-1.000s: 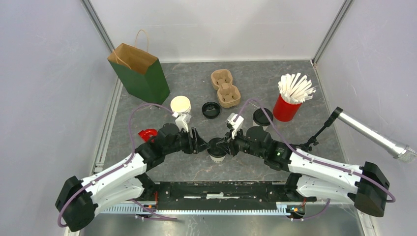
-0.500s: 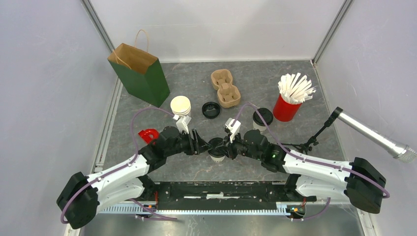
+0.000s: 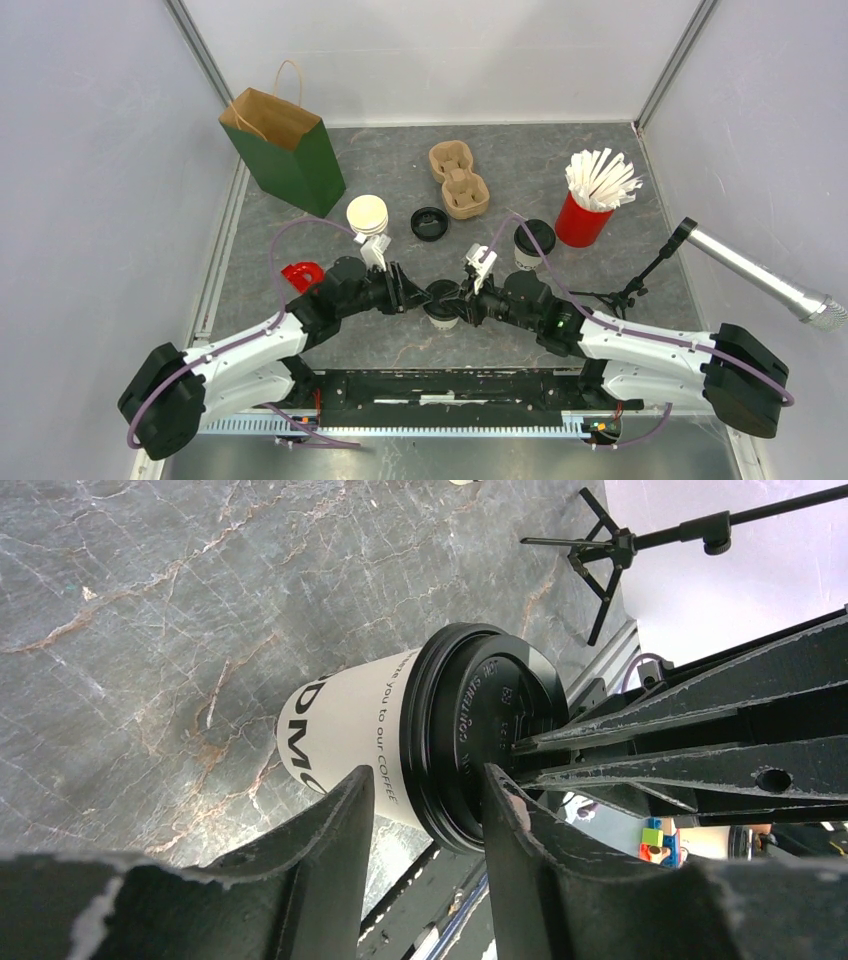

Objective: Pack the takeout coffee

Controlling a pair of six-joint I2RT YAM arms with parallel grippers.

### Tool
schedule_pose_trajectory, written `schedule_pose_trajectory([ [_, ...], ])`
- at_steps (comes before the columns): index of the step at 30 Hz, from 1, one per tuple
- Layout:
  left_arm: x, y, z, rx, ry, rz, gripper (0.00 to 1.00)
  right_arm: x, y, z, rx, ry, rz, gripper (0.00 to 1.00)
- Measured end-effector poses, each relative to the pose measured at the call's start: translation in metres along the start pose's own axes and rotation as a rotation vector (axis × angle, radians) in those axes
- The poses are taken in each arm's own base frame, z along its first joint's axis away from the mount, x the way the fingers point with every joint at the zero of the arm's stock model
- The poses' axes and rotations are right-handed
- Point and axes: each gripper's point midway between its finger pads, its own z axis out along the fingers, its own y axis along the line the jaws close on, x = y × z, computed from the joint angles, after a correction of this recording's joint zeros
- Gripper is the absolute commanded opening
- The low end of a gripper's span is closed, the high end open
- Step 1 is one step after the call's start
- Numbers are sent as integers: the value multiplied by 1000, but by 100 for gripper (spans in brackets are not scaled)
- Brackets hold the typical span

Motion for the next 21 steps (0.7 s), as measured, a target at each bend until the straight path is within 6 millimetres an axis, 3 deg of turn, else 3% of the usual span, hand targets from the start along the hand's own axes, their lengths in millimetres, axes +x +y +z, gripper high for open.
schedule_pose_trajectory([
  [16, 1, 4, 7, 5, -23, -47, 40, 7, -3, -4, -15, -116, 29, 17],
  [21, 1, 3, 8, 35, -43, -61, 43, 7, -3, -5, -22, -148, 41, 17],
])
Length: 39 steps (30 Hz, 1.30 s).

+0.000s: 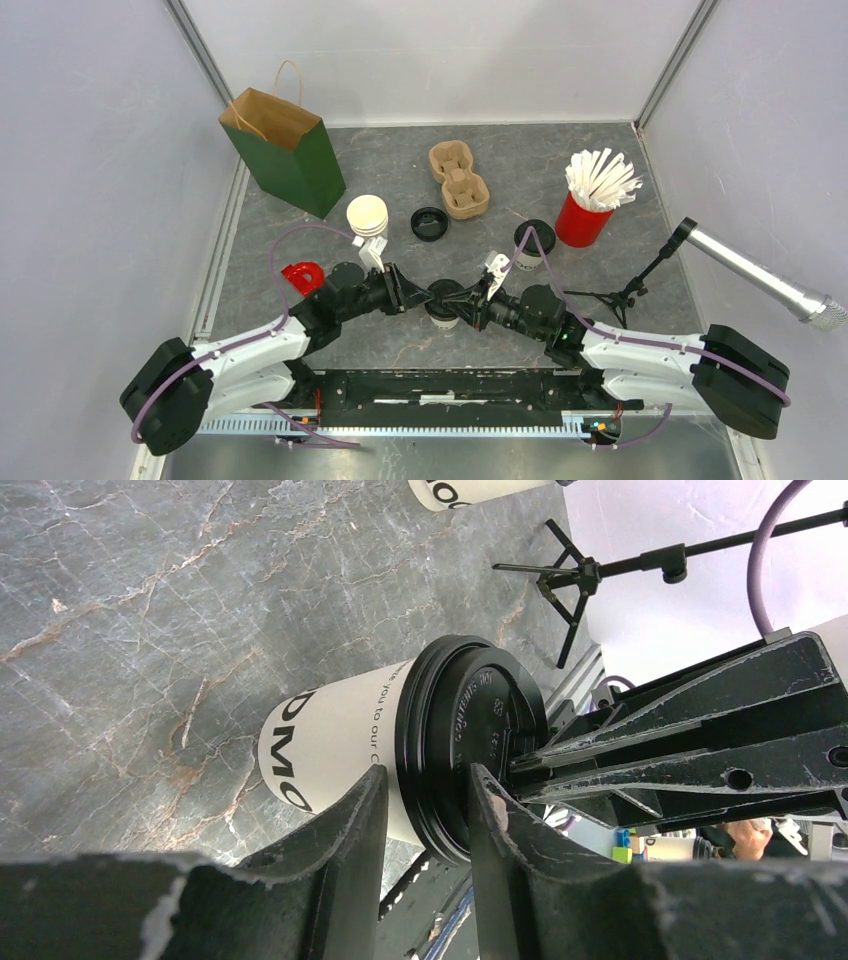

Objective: Pack the takeout coffee

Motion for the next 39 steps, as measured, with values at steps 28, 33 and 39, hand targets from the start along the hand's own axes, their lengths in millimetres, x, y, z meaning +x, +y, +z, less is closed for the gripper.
schedule_pose_trajectory([
  [28, 19, -8, 0, 57, 100, -114, 61, 1, 0, -3, 7, 24, -3, 17],
  [33, 17, -4, 3, 37, 88, -115, 52, 1, -1, -1, 10, 22, -3, 18],
  [39, 11, 0, 12, 8, 60, -114, 45, 0, -2, 3, 6, 6, -5, 17],
])
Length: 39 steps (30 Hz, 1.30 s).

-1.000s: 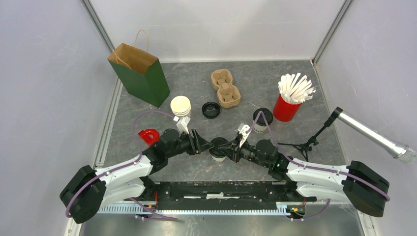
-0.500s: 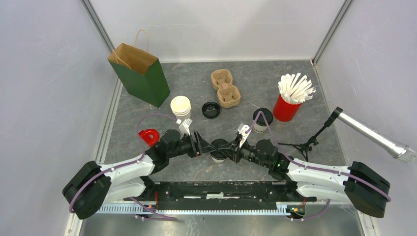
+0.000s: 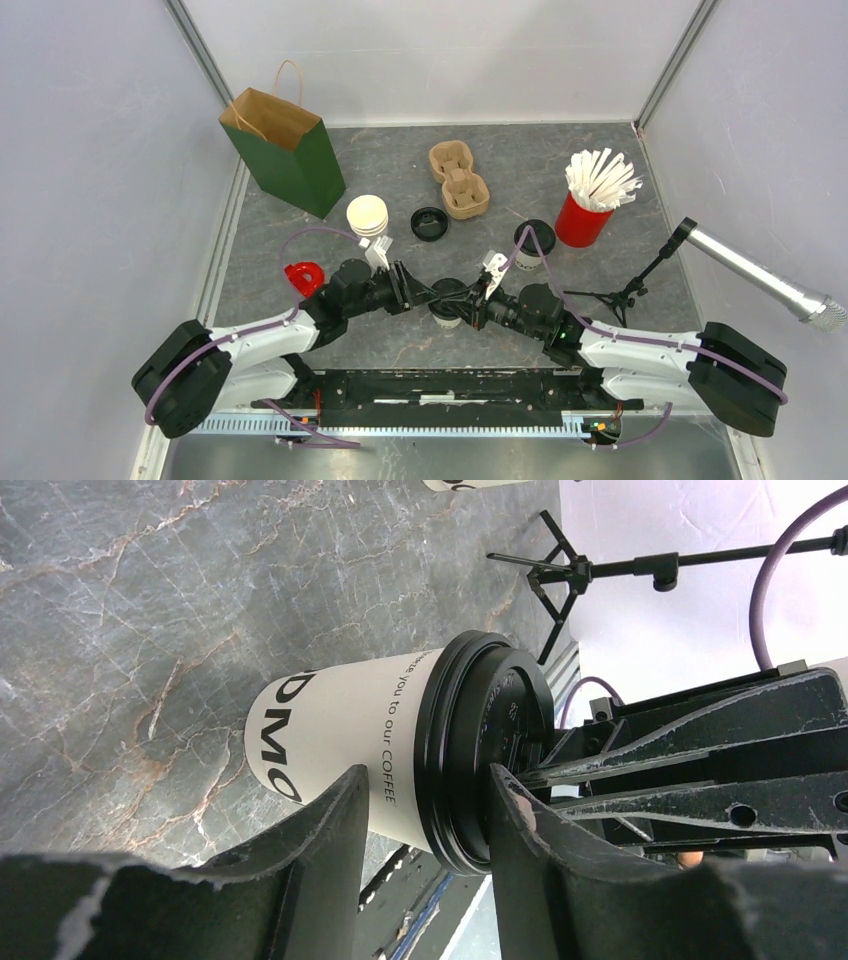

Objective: Pack the takeout coffee

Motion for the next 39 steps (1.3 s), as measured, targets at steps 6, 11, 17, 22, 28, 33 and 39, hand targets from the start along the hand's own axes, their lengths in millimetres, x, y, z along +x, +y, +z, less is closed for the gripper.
schedule_pose_trajectory([
  [6, -3, -1, 4, -20, -27, 21, 42, 1, 0, -1, -9, -36, -4, 17],
  [11, -4, 0, 6, -24, -52, 40, 39, 2, -1, -2, -13, -54, -2, 17],
  [17, -5, -3, 9, -9, -76, 54, 46, -1, 1, 0, -18, -64, 9, 17],
  [22, -6, -11, 4, 37, -96, 52, 55, -7, 3, 1, -13, -25, 21, 18],
  [28, -3, -13, -2, 5, -64, 57, 56, -7, 2, -1, 5, 63, 30, 23],
  [33, -3, -13, -2, -29, -42, 69, 56, -13, -2, -6, 31, 113, 29, 33],
  [39, -5, -14, 2, -65, -18, 105, 78, -40, -9, -9, 65, 96, -10, 49],
])
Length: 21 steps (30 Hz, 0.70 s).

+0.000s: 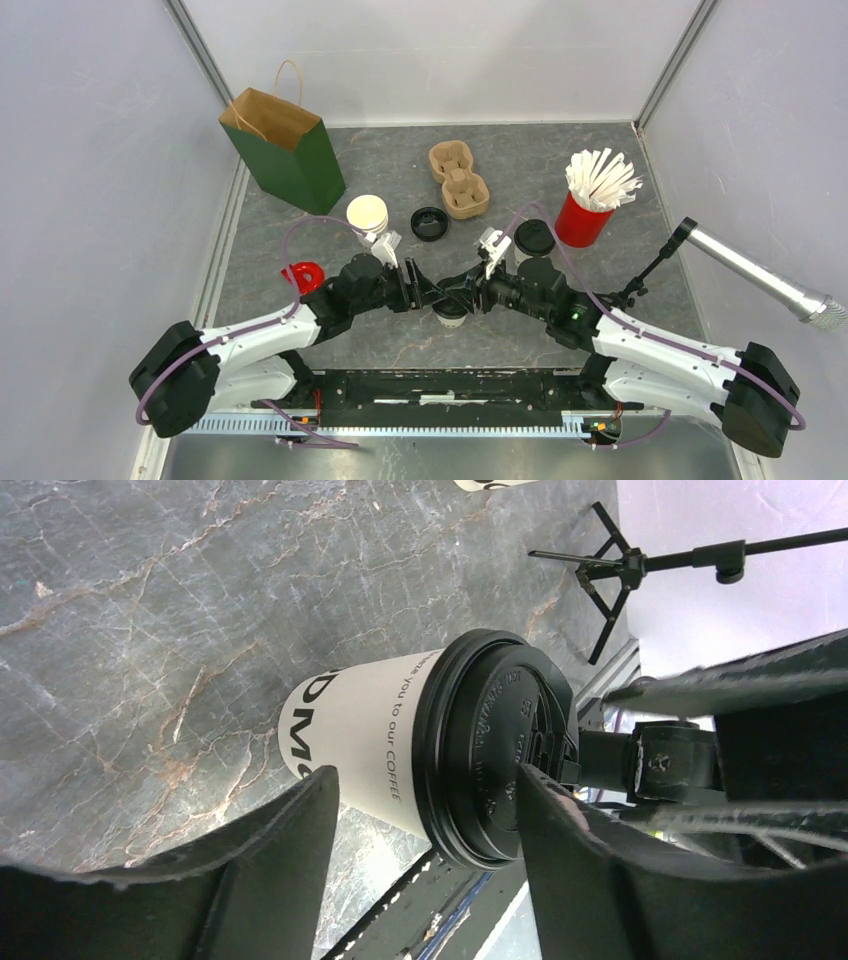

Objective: Pack the takeout coffee

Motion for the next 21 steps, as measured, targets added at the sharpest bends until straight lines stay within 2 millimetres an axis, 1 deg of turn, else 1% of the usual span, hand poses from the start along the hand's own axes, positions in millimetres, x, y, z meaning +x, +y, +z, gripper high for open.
schedule_pose_trajectory([
  [2, 1, 2, 0, -21, 15, 18, 85, -6, -7, -1, 24, -1, -15, 54],
  [5, 1, 2, -3, -47, 36, 47, 91, -8, -19, -3, 61, 14, -32, 59],
  [9, -6, -6, -9, -53, 42, 105, 94, 1, -34, -7, 89, 56, -30, 62],
  [10, -8, -8, -11, -53, 41, 120, 93, 3, -37, -8, 94, 67, -20, 65],
  [11, -10, -8, -12, -56, 40, 133, 92, 5, -38, -9, 95, 75, -7, 70],
  [12, -11, -8, -13, -63, 41, 145, 91, 7, -38, -10, 94, 83, 17, 75],
  [14, -14, -4, -15, -83, 42, 165, 88, 11, -33, -11, 82, 97, 69, 80],
  [15, -16, -2, -16, -95, 43, 172, 87, 12, -31, -12, 76, 97, 96, 86],
  [16, -19, 1, -16, -106, 42, 180, 85, 14, -27, -14, 62, 94, 131, 97],
  [21, -30, 11, -12, -134, 54, 199, 82, 31, -15, -30, 39, 72, 296, 98],
])
